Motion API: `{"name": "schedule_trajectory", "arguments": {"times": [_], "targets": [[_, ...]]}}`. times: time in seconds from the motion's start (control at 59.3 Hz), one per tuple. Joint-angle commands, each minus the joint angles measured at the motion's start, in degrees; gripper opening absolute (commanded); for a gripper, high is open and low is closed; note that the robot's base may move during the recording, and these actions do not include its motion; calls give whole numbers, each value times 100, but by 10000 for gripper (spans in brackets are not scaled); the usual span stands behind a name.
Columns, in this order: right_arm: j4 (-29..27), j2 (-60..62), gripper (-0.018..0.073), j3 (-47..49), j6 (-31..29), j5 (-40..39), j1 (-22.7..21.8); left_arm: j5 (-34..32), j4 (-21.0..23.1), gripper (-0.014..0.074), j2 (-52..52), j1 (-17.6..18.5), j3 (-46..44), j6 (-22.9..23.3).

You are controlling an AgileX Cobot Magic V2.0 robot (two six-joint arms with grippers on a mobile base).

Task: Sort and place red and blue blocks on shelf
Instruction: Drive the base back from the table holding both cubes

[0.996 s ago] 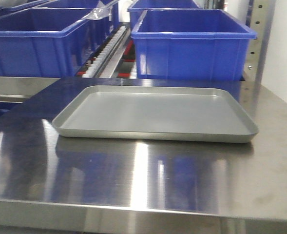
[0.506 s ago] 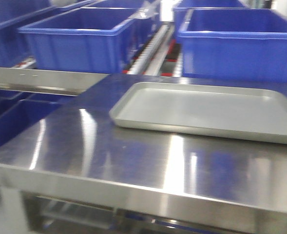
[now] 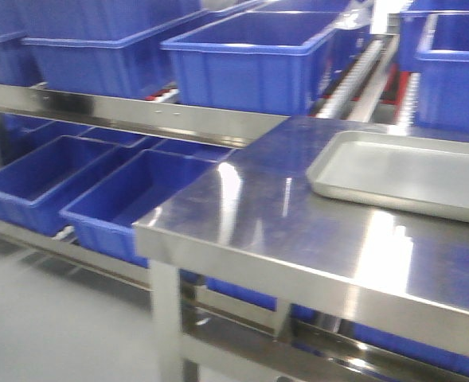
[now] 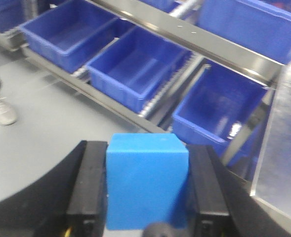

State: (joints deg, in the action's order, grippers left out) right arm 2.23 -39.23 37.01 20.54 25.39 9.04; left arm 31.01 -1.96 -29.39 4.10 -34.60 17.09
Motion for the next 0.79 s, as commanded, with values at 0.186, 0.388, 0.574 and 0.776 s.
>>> {"name": "schedule_trajectory", "arguments": {"times": [0.186,0.388,0.574,0.776], "targets": [[82,26,53,173,-62,-509,-22,-478,-10,128,-8,-10,-172,60],[82,26,53,173,-62,-509,-22,-478,-10,128,-8,-10,-172,60],[82,26,53,173,-62,-509,-22,-478,-10,128,-8,-10,-172,60],[82,26,53,173,-62,-509,-22,-478,-10,128,-8,-10,-172,60]]}}
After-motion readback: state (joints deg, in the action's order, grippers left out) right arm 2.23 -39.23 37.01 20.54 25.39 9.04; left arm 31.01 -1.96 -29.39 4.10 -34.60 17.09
